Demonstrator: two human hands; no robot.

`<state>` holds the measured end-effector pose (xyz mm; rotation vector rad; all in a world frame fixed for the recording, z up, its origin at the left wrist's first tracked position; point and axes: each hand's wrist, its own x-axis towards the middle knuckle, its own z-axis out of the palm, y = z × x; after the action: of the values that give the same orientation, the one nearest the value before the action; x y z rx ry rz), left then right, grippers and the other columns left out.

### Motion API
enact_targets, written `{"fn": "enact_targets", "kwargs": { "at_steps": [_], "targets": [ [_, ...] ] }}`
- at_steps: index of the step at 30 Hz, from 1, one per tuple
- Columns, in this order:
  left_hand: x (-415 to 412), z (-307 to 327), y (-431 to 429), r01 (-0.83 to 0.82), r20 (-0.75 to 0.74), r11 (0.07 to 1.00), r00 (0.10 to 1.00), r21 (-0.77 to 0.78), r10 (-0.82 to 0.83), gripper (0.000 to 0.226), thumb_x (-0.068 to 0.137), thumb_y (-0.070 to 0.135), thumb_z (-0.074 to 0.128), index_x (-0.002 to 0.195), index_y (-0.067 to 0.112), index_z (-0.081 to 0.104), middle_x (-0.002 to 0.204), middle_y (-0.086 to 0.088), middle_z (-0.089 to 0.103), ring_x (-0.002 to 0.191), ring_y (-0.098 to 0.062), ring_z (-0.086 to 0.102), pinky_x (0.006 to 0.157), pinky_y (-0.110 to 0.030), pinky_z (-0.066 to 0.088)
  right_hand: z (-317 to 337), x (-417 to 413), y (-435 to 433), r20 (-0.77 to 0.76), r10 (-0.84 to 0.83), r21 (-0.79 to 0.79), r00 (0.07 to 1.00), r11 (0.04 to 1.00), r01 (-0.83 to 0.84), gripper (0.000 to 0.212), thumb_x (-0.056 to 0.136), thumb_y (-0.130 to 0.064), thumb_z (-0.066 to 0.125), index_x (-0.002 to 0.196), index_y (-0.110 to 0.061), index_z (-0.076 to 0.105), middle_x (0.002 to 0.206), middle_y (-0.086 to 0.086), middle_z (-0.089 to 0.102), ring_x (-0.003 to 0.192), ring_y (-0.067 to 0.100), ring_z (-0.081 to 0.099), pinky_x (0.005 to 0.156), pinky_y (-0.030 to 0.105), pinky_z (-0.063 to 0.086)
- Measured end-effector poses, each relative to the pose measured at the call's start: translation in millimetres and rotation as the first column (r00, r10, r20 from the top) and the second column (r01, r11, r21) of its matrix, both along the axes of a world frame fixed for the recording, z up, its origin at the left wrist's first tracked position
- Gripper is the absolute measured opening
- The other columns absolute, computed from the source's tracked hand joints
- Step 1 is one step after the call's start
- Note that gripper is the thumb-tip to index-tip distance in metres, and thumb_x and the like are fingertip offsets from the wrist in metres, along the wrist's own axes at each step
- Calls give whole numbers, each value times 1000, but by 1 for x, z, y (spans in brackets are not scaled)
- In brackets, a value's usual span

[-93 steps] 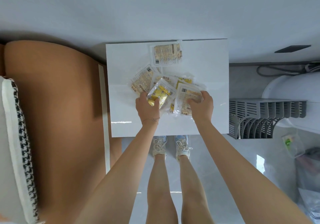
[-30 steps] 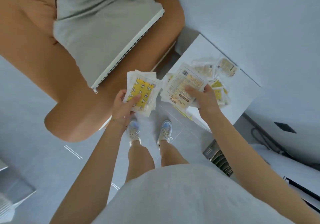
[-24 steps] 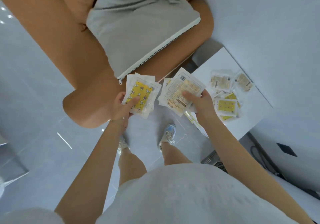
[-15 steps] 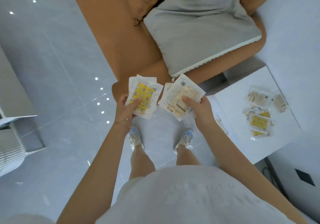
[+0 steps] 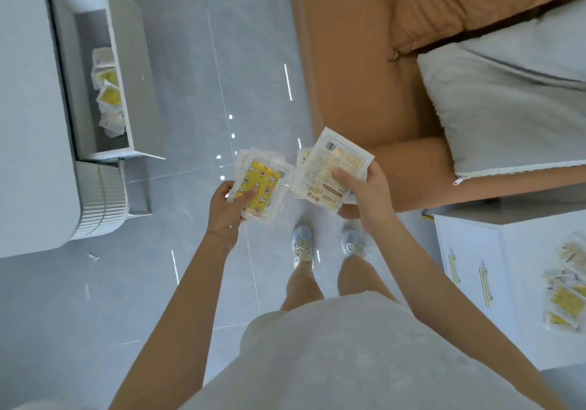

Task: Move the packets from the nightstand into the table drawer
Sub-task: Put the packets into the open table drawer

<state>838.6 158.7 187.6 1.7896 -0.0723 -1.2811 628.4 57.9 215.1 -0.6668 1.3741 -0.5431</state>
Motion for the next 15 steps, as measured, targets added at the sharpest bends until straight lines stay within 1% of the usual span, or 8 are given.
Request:
{"fn": "enact_targets", "kwargs": {
  "at_steps": [1, 3, 6, 8, 10, 12, 14, 15],
  "targets": [
    [10, 0, 3, -32, 0, 999, 999, -10, 32, 17, 83, 7, 68, 91, 18, 57, 94, 0, 68, 84, -18, 68, 69, -28, 58, 0, 12, -3, 8, 27, -10, 1000, 1000, -27, 38, 81, -4, 73, 114, -14, 57, 102, 0, 71, 87, 15, 72, 67, 33, 60],
    [28, 0, 8, -99, -5, 995, 995, -28, 99, 17, 84, 7, 67, 92, 18, 57, 95, 0, 68, 83, -15, 68, 66, -24, 58, 1, 34, -11, 30, 94, -12, 995, 996, -93, 40, 80, -1, 72, 116, -11, 56, 103, 2, 71, 88, 13, 72, 68, 27, 57],
    [50, -4, 10, -178, -22, 983, 984, -46, 177, 16, 85, 6, 66, 93, 16, 57, 96, -2, 67, 82, -15, 68, 67, -25, 59, 0, 62, -25, 30, 198, -9, 980, 980, -198, 44, 81, -2, 72, 121, -7, 54, 111, 7, 70, 98, 19, 70, 74, 30, 58],
    [63, -8, 9, -221, -24, 974, 975, -50, 220, 15, 85, 5, 65, 92, 15, 57, 95, -3, 67, 81, -16, 68, 67, -26, 59, -1, 79, -35, 32, 251, -16, 967, 968, -251, 45, 82, -3, 71, 123, -7, 53, 111, 6, 70, 96, 17, 71, 70, 26, 57],
    [77, -13, 4, -269, -30, 962, 963, -53, 268, 15, 85, 6, 65, 92, 16, 56, 95, -2, 67, 81, -15, 68, 66, -25, 58, -4, 98, -49, 38, 279, -7, 959, 960, -279, 43, 83, -1, 70, 122, -7, 53, 107, 3, 71, 90, 13, 72, 66, 23, 56],
    [92, -17, -5, -308, -43, 950, 951, -57, 306, 15, 85, 7, 65, 94, 15, 56, 95, -1, 67, 79, -13, 69, 64, -23, 58, -11, 119, -69, 29, 306, -3, 952, 952, -306, 42, 82, 1, 69, 121, -7, 54, 107, 3, 70, 90, 13, 71, 71, 28, 56],
    [110, -22, -19, -336, -54, 940, 941, -55, 333, 15, 85, 8, 65, 95, 15, 56, 94, -1, 67, 77, -11, 70, 63, -23, 57, -19, 141, -94, -3, 351, -23, 936, 936, -351, 42, 81, 0, 71, 118, -10, 55, 110, 5, 70, 96, 18, 70, 80, 37, 56],
    [120, -25, -28, -348, -54, 936, 937, -50, 346, 16, 85, 8, 66, 95, 15, 56, 94, -1, 67, 77, -12, 69, 63, -24, 57, -23, 153, -107, -13, 373, -27, 928, 928, -373, 41, 80, -1, 72, 117, -12, 56, 112, 6, 69, 99, 20, 69, 83, 39, 56]
  ]
}}
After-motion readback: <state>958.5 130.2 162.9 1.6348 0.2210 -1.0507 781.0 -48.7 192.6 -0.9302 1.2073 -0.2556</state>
